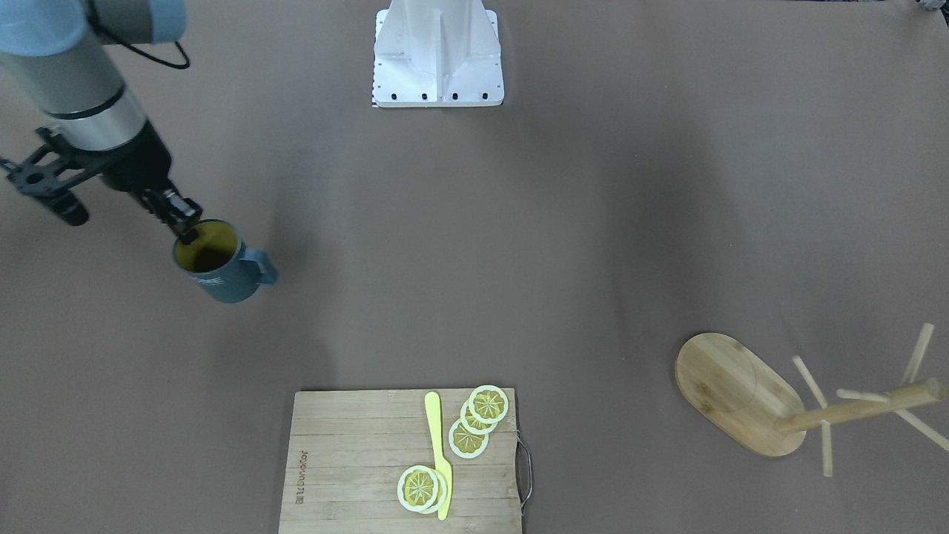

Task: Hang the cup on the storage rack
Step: 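Carry the blue mug with the right gripper and set it down mid-table, then open the right gripper and withdraw the right arm from the mug, then move the left gripper toward the blue mug's handle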

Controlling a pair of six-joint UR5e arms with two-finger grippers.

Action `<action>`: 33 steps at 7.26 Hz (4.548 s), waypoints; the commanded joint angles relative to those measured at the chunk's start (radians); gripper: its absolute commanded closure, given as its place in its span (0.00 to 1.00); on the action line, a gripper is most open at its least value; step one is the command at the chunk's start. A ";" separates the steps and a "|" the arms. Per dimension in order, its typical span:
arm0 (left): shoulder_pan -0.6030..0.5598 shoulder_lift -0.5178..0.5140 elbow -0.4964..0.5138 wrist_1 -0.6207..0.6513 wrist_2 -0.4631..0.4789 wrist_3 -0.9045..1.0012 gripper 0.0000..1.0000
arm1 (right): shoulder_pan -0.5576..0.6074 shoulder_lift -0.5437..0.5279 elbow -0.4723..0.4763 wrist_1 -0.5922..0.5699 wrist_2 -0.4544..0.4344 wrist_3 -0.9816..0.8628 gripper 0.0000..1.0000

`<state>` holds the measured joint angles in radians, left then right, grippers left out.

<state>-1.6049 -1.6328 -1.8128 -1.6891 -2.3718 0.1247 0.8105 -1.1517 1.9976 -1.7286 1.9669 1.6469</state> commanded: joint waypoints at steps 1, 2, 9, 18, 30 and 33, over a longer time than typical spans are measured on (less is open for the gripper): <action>-0.001 0.001 0.012 0.000 -0.001 0.001 0.01 | -0.185 0.107 -0.009 -0.058 -0.113 0.262 1.00; 0.000 0.001 0.015 0.000 -0.001 0.001 0.01 | -0.245 0.163 -0.037 -0.058 -0.152 0.381 1.00; -0.001 0.002 0.017 0.000 -0.001 -0.002 0.01 | -0.327 0.520 -0.500 -0.055 -0.211 0.797 1.00; -0.001 -0.001 0.010 0.000 -0.003 -0.003 0.01 | -0.199 0.318 -0.260 -0.057 -0.195 0.423 0.00; 0.342 0.028 -0.083 -0.537 -0.064 -0.468 0.01 | 0.601 -0.402 -0.265 0.150 0.275 -1.320 0.00; 0.478 0.004 -0.080 -0.551 0.015 -0.493 0.01 | 0.794 -0.488 -0.399 0.153 0.319 -1.633 0.00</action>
<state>-1.1921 -1.6152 -1.8941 -2.2339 -2.4146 -0.3468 1.5352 -1.5917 1.6310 -1.5778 2.2767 0.1129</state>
